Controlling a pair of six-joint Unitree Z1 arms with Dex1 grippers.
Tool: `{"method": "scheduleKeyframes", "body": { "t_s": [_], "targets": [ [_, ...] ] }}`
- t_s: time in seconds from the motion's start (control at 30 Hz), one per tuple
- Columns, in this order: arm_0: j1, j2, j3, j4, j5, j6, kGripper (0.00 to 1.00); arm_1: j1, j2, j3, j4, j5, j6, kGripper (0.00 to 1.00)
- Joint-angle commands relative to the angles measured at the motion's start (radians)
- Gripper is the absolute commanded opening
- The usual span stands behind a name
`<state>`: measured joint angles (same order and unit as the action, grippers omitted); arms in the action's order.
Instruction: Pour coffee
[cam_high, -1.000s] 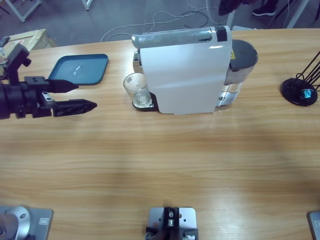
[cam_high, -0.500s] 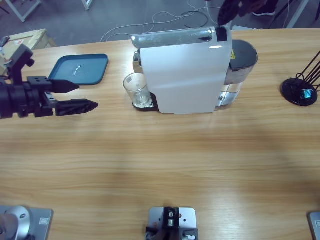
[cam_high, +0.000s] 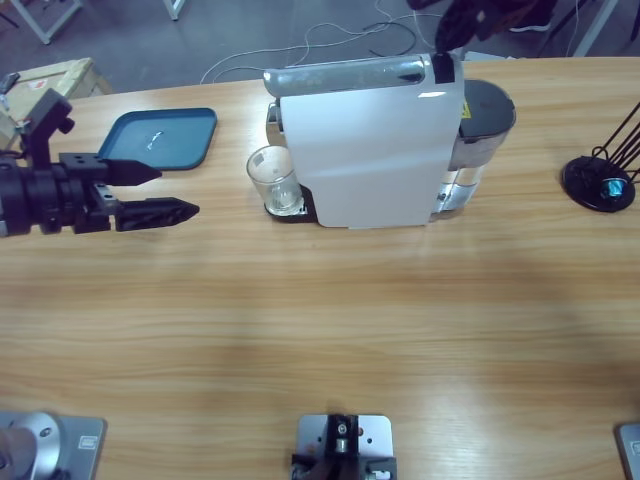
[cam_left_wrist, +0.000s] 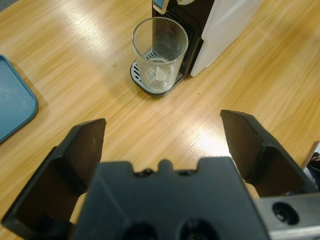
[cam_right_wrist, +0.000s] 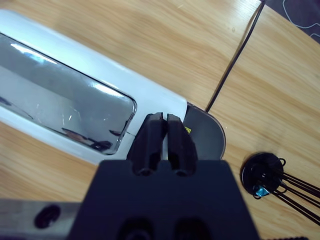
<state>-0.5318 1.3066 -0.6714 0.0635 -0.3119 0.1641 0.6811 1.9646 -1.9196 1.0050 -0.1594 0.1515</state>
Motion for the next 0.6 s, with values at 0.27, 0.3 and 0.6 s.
{"method": "scheduleKeyframes", "body": {
  "t_s": [0.27, 0.3, 0.6],
  "targets": [
    [-0.008, 0.035, 0.0, -0.02, 0.019, -0.01, 0.996, 0.041, -0.182, -0.071, 0.099, -0.073, 0.051, 1.0],
    [-0.008, 0.04, 0.0, -0.021, 0.024, -0.005, 0.996, 0.045, -0.179, -0.058, 0.12, -0.066, 0.056, 1.0],
    [-0.008, 0.042, -0.016, -0.022, 0.023, 0.026, 0.996, 0.067, -0.184, -0.001, 0.164, 0.02, 0.112, 1.0]
  ]
}}
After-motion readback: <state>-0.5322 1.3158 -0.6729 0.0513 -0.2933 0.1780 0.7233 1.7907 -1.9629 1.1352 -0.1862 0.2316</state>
